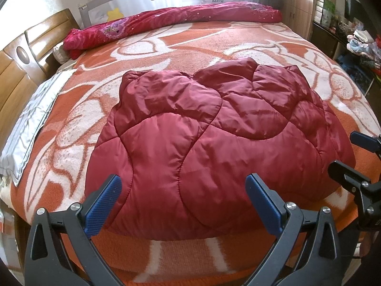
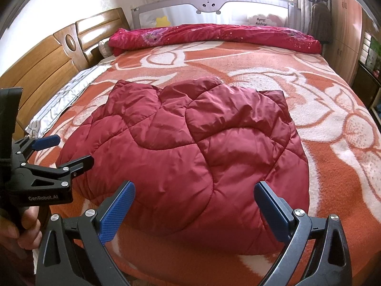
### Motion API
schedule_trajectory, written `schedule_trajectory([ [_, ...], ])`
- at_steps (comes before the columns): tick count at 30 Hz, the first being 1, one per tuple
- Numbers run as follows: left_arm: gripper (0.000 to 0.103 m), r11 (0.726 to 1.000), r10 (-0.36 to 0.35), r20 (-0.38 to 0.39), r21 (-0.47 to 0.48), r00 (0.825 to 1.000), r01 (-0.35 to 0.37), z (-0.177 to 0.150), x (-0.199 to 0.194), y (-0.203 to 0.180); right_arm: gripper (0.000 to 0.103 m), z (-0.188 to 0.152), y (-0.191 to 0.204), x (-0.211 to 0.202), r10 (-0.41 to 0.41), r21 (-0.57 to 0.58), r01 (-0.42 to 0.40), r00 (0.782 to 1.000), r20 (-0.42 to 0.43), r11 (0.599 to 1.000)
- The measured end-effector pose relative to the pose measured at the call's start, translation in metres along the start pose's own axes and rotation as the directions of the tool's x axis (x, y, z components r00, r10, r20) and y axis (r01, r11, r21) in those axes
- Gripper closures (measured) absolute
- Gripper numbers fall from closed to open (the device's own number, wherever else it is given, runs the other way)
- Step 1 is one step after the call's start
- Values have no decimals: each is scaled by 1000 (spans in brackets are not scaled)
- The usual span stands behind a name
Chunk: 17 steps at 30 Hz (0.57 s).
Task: Fold large clothes
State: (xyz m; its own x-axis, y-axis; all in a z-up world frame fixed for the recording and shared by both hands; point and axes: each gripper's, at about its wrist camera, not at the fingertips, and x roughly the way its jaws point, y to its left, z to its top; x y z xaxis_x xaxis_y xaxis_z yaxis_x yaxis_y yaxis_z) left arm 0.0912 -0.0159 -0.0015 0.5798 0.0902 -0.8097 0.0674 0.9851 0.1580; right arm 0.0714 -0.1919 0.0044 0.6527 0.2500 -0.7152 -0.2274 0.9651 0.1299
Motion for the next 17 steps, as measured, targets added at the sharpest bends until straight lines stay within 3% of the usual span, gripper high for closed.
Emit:
schedule_trajectory([
  [17, 0, 1000, -15, -3, -9, 1000, 15, 1, 0, 3, 2, 0, 0, 4, -2, -1, 2, 1000, -7, 1000],
])
